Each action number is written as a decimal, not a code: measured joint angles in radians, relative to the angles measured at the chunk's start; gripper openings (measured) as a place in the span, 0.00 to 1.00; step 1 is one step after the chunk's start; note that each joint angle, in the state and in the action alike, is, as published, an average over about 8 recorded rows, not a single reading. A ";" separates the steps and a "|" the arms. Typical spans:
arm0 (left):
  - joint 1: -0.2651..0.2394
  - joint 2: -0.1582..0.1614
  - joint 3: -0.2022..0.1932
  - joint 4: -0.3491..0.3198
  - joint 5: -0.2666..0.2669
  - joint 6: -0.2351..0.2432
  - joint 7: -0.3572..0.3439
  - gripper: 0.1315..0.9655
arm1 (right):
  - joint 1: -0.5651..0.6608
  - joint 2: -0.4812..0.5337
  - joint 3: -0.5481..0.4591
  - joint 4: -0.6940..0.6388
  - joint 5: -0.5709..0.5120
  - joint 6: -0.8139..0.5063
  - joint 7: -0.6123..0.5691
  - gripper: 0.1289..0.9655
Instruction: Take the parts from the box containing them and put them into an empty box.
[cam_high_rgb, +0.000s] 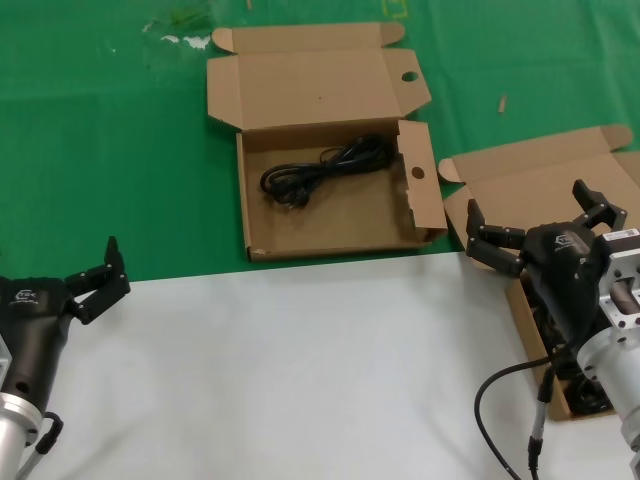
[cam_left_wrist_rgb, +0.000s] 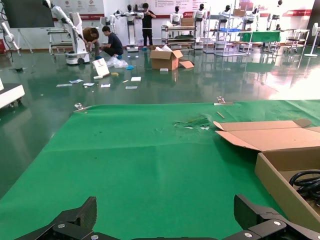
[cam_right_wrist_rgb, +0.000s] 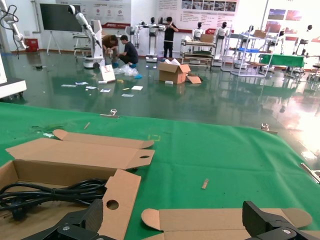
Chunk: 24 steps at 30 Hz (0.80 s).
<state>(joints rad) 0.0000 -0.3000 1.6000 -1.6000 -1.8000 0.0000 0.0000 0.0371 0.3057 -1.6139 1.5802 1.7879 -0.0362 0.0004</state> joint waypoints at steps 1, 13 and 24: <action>0.000 0.000 0.000 0.000 0.000 0.000 0.000 1.00 | 0.000 0.000 0.000 0.000 0.000 0.000 0.000 1.00; 0.000 0.000 0.000 0.000 0.000 0.000 0.000 1.00 | 0.000 0.000 0.000 0.000 0.000 0.000 0.000 1.00; 0.000 0.000 0.000 0.000 0.000 0.000 0.000 1.00 | 0.000 0.000 0.000 0.000 0.000 0.000 0.000 1.00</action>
<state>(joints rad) 0.0000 -0.3000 1.6000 -1.6000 -1.8000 0.0000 0.0000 0.0371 0.3057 -1.6139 1.5802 1.7879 -0.0362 0.0004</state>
